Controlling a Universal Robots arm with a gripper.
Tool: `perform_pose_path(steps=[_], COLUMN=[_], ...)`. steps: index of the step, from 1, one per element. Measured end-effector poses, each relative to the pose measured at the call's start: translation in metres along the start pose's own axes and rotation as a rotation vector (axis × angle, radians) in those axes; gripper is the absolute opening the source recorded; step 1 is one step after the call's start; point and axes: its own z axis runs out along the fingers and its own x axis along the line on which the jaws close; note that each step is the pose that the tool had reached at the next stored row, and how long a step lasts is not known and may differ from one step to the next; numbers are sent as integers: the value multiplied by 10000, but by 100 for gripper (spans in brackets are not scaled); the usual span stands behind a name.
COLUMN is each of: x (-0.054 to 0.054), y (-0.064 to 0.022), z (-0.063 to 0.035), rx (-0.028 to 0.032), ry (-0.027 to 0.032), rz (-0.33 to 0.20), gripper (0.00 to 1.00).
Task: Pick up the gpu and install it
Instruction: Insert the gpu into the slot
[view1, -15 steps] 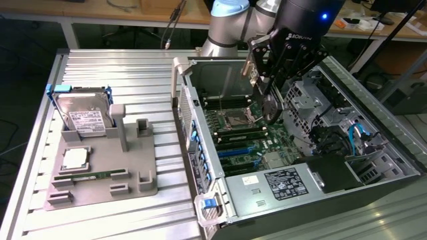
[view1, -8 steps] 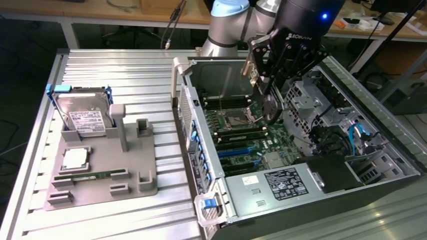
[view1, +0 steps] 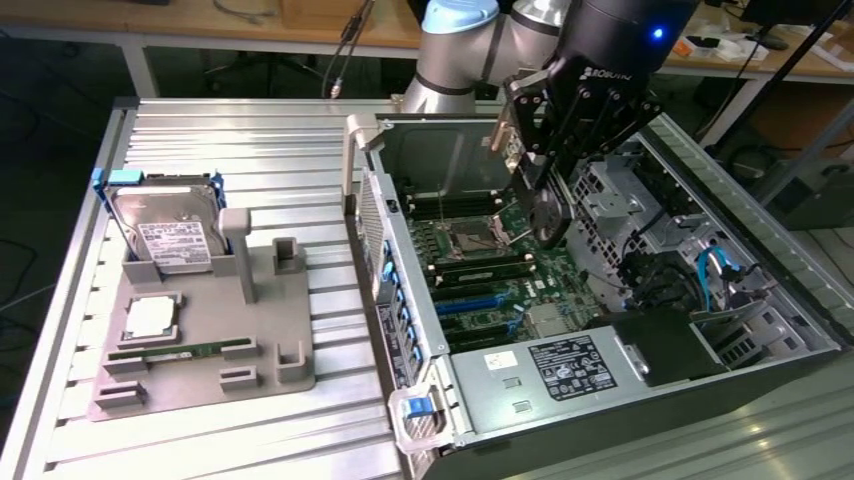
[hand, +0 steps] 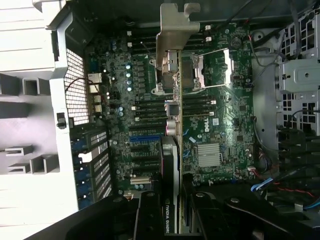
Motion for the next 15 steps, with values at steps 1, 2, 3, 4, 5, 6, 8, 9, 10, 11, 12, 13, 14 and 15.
perform_pose_path(steps=[1, 2, 3, 4, 5, 6, 8, 9, 10, 11, 12, 13, 14, 15], x=[-25, -43, -58, -73, -90, -109, -152, -171, -192, -211, -228, -246, -263, -275], y=[1, 2, 2, 3, 3, 4, 5, 6, 6, 7, 7, 8, 8, 8], z=[0, 1, 0, 0, 1, 1, 1, 1, 1, 1, 1, 1, 1, 1], rx=[-1, -1, 0, 0, -1, -1, -1, -1, -1, 0, 0, -1, -1, -1], ry=[0, -1, 0, 0, 0, 0, 0, 0, 0, 0, 0, 0, 0, 0], rz=[1, 1, 1, 1, 1, 1, 0, 1, 1, 2, 1, 1, 0, 1], gripper=[27, 27, 27, 27, 27, 27, 27, 27, 27, 27, 27, 27, 27, 27])
